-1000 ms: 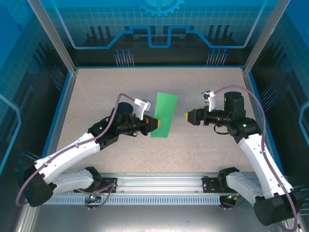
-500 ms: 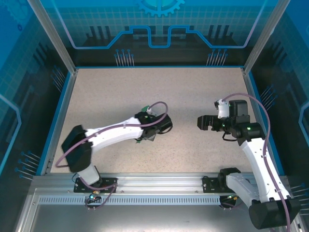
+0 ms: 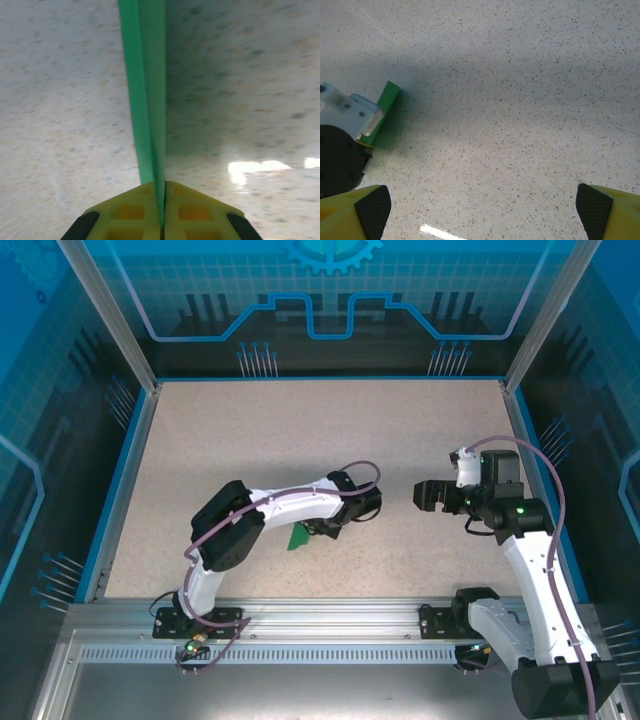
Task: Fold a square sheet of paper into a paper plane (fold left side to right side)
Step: Turn over the paper at the center of the table.
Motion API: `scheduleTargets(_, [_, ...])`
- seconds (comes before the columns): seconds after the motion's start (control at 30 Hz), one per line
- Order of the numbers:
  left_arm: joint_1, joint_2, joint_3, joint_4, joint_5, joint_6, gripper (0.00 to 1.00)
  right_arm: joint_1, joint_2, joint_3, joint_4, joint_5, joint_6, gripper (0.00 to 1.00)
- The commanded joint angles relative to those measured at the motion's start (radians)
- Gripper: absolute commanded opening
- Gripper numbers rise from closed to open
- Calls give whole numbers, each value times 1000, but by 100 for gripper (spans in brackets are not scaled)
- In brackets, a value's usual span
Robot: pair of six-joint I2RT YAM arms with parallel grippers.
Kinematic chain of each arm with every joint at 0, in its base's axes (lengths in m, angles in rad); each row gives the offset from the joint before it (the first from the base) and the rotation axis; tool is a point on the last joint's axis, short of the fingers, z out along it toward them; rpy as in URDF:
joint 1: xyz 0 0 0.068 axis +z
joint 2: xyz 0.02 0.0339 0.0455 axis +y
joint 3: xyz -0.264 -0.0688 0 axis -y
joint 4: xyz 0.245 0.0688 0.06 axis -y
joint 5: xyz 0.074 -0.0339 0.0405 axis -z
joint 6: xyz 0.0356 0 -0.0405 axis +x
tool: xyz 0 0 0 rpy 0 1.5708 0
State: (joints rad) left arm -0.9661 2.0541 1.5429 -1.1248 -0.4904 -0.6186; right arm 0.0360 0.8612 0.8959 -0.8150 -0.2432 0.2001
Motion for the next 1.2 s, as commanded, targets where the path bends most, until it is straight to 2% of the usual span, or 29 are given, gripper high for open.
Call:
scheduleTargets(0.0, [-1,52,60,43,144,62,10,-26,-5,-37,-20,-24,-20,99])
scheduleTargets(0.3, [41,91,88,136,330,91,19,-36,4,-63,-7,-58,-20,99])
scheduleTargets(0.47, [65,69,85,208,431,94,28,-37,28,-77,6,-102,-9,99])
scheduleTargets(0.6, [89,48,71,267,519,95,40,-36,46,-84,13,-129,-1,99])
scheduleTargets(0.9, [158,-106,-52,441,669,91,56,-30,131,-122,76,-228,46,99])
scheduleTargets(0.97, [191,-176,-131,517,717,73,57,-13,159,-136,112,-256,73,97])
scheduleTargets(1.17, [329,-399,-425,693,778,14,58,150,291,-160,282,-260,178,77])
